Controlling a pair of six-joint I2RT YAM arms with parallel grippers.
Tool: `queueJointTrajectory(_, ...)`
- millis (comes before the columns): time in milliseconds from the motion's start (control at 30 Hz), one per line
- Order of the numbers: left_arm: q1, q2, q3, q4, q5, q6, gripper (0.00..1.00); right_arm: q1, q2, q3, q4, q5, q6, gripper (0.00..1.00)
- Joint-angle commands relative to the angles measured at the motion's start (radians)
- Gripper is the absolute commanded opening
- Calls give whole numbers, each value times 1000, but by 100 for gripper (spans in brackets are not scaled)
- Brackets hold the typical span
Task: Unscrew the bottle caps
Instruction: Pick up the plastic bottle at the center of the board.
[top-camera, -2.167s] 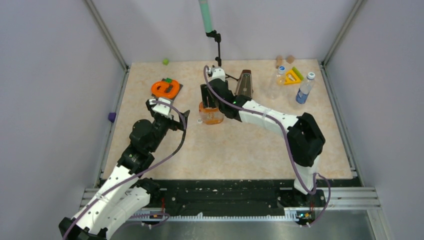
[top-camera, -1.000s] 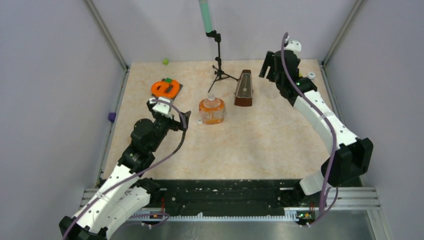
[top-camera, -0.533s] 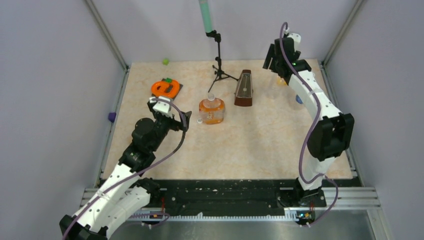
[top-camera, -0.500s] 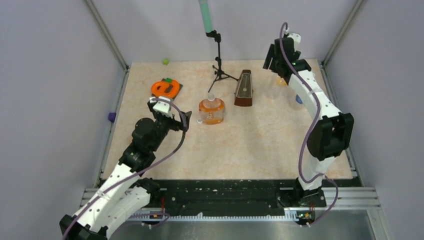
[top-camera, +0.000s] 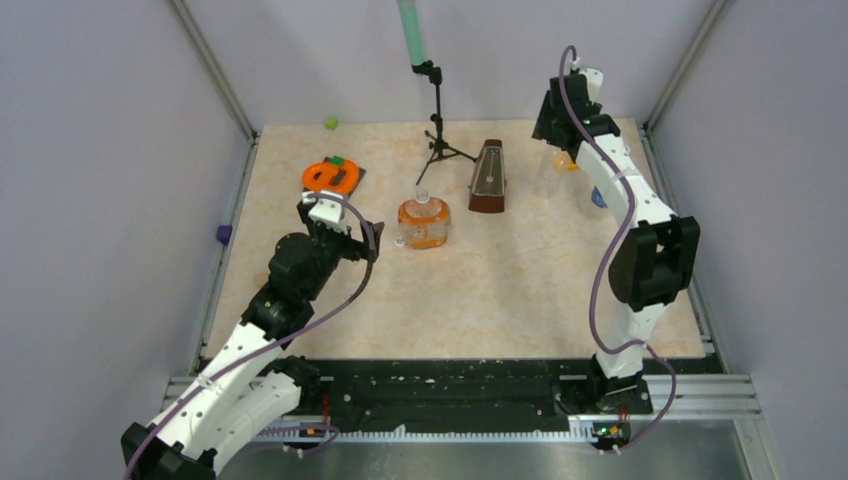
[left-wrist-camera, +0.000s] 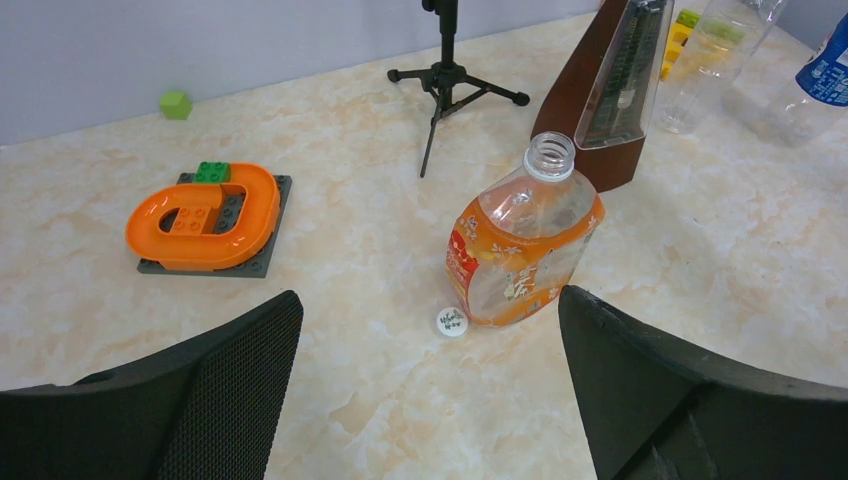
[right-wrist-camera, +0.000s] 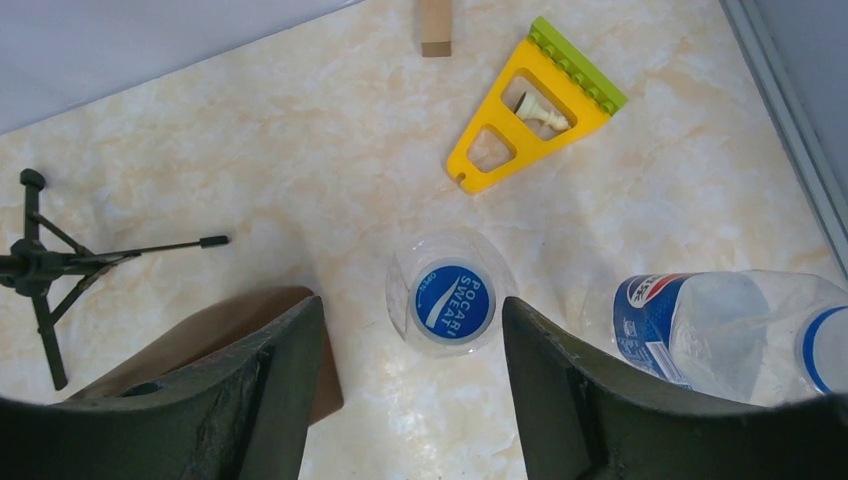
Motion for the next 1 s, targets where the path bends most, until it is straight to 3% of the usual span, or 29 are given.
queueJointTrajectory(0, 0, -4, 38, 42, 6, -14, 99, -18, 39, 51, 33, 4, -6, 63)
queueJointTrajectory(433, 0, -6, 31, 37, 2, 2, 99, -26, 74, 71, 52, 28, -57, 49)
queueJointTrajectory(567, -1, -3, 32, 40, 4, 0, 99, -26, 69, 69, 49, 28, -70, 39)
queueJointTrajectory(633, -1, -3, 32, 40, 8, -1, 99, -27, 64, 66, 46, 30, -75, 26)
queueJointTrajectory(767, -1, -2, 31, 43, 13, -8, 99, -26, 37, 50, 37, 9, -74, 13)
queueJointTrajectory(967, -1, -1, 51, 59, 31, -103, 99, -26, -132, -67, 32, -89, -45, 9)
